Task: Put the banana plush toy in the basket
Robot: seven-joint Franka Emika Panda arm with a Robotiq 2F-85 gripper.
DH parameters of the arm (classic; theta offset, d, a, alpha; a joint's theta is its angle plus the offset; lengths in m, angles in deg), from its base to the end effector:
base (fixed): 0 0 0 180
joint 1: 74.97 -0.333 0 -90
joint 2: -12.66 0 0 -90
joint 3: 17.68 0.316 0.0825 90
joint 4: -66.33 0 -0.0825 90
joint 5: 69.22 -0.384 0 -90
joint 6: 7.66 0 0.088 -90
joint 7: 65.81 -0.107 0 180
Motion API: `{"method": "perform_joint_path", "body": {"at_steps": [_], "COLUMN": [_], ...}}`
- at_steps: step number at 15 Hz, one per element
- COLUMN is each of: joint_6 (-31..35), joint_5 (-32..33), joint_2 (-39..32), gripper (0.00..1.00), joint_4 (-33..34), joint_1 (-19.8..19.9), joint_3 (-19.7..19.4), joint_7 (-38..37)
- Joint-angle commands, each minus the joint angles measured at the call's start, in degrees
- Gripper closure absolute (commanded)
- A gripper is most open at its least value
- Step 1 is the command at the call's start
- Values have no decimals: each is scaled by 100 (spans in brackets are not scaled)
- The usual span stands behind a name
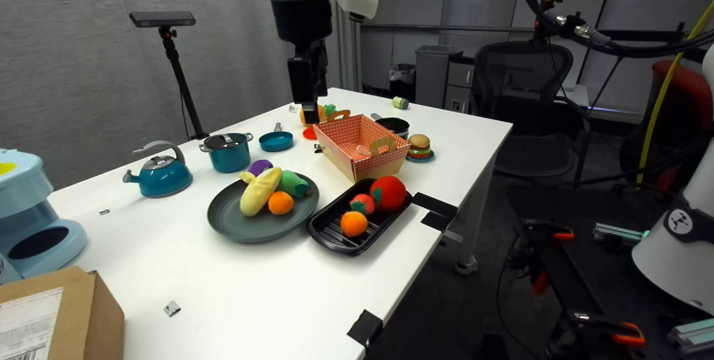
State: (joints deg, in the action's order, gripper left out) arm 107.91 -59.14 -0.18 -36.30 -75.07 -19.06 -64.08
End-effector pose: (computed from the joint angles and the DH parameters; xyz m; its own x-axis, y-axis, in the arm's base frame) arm 0.6210 -0.0233 0.4262 0.9965 0.0835 -0.0095 0.0840 -0.9830 0.1631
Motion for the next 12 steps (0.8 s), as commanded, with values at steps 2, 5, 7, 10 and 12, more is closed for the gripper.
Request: {"method": "perform_joint_path", "body": {"at_steps": [2,5,7,10,12], "joint_6": [258,371,402,378,371], "joint_5": [-101,-128,-131,-76,-103], "joint_2": [-826,-1285,-1573,-1956,-2210], "gripper": [0,0,0,0,0], "joint_4": [599,926,1218,1690,2013], "joint_1": [138,212,266,333,400], "joint_3": [-64,-90,-103,-129,-135], "joint_7": [81,175,251,361,470]}}
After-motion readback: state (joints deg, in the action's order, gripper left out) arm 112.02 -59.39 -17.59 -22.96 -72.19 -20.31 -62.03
